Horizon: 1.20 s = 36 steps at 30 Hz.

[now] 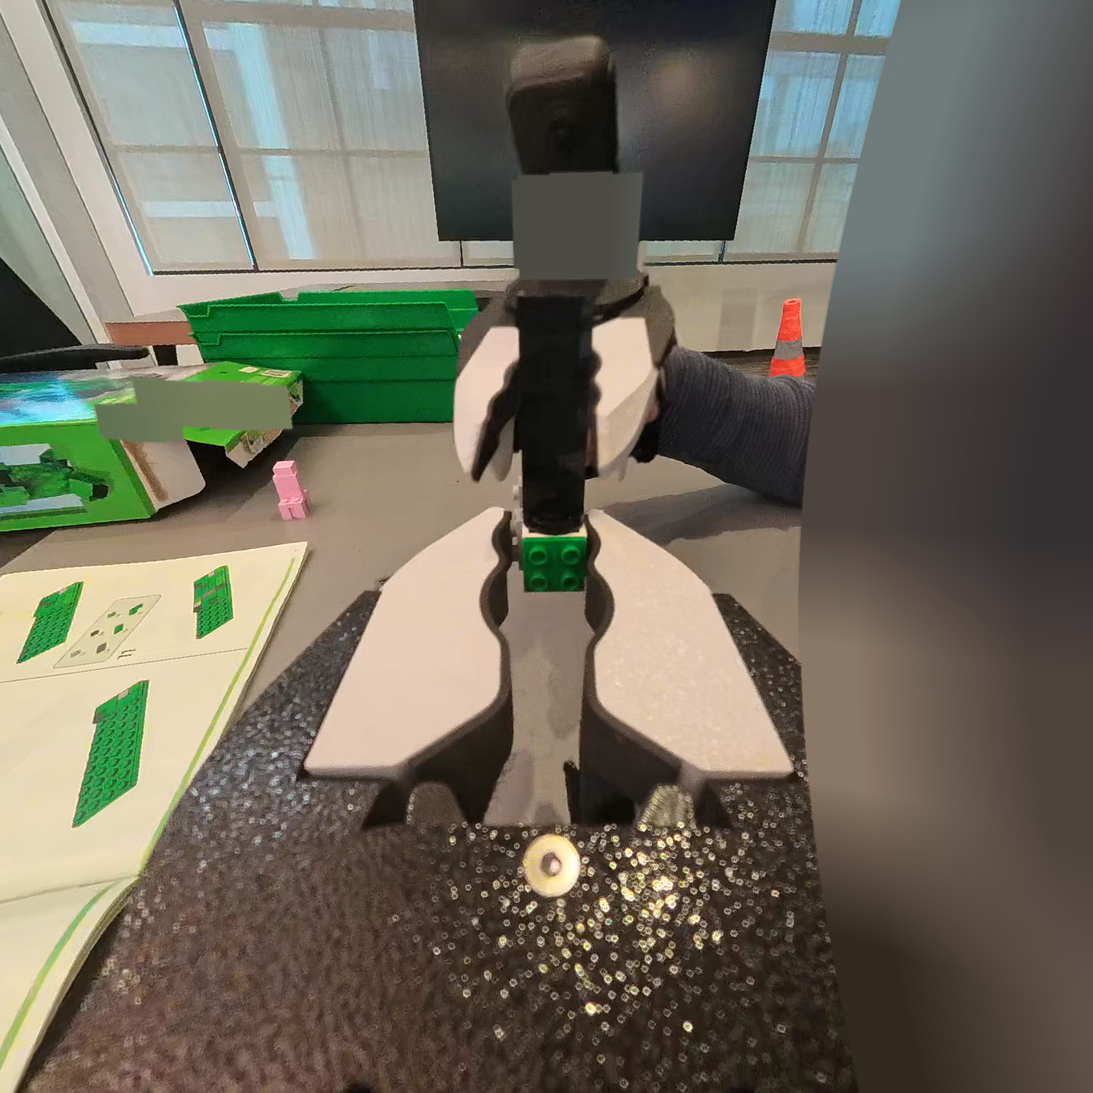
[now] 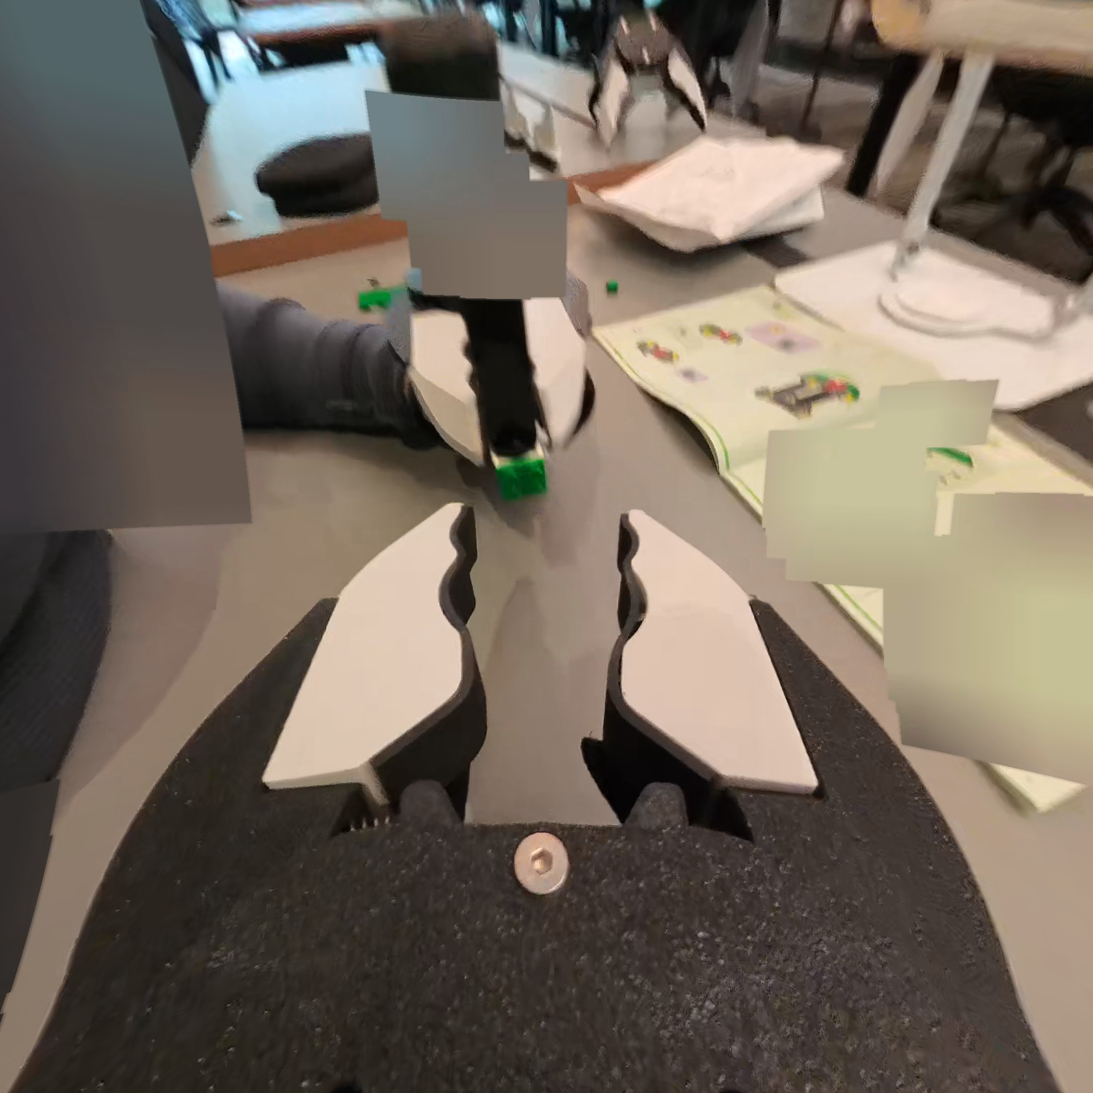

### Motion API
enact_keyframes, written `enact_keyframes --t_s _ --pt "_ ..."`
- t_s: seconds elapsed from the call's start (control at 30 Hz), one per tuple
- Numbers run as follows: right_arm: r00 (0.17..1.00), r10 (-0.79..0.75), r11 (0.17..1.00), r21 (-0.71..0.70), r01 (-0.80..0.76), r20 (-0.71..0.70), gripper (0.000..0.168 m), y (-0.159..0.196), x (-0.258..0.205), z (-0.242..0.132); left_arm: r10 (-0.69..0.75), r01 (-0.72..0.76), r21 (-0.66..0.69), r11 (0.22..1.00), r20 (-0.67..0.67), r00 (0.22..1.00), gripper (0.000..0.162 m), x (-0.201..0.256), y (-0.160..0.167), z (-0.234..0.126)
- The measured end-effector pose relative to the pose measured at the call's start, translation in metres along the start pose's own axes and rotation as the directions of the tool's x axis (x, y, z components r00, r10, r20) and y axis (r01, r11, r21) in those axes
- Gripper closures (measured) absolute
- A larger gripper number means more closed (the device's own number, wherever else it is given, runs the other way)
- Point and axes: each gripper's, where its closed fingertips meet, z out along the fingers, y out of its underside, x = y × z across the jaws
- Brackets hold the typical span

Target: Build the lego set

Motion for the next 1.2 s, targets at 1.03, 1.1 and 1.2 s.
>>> enact_keyframes --t_s 1.03,1.1,1.2 --pt "0.998 -0.047 0.996 0.073 0.044 0.038 0.151 -0.018 -0.018 0.021 -0.081 0.084 0.048 0.995 -0.051 0.995 0.125 0.005 -0.006 0.003" --pt "0.998 -0.046 0.996 0.073 0.042 0.050 0.151 -0.016 -0.020 0.024 -0.072 0.072 0.008 0.997 -0.045 0.996 0.119 0.006 -0.001 0.007" --pt "0.996 -0.045 0.997 0.066 0.040 0.071 0.151 -0.015 -0.022 0.027 -0.038 0.036 -0.032 0.999 -0.051 0.998 0.123 0.010 0.004 0.011"
